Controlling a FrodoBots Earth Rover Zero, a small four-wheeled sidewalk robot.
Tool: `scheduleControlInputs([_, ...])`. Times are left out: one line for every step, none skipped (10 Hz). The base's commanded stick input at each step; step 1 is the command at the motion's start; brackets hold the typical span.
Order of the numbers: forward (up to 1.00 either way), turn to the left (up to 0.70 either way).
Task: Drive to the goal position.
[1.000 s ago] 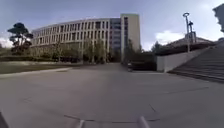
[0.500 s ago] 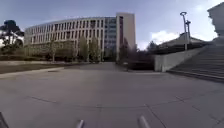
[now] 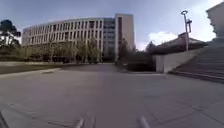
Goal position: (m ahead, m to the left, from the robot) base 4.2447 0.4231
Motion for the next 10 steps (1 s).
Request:
scheduleControlInputs([1.0,0.0])
scheduleControlInputs([1.0,0.0])
scheduleControlInputs([1.0,0.0])
scheduleControlInputs([1.0,0.0])
scheduleControlInputs([1.0,0.0])
scheduleControlInputs([1.0,0.0])
scheduleControlInputs([1.0,0.0])
scheduleControlInputs([1.0,0.0])
scheduleControlInputs([1.0,0.1])
scheduleControlInputs([1.0,0.27])
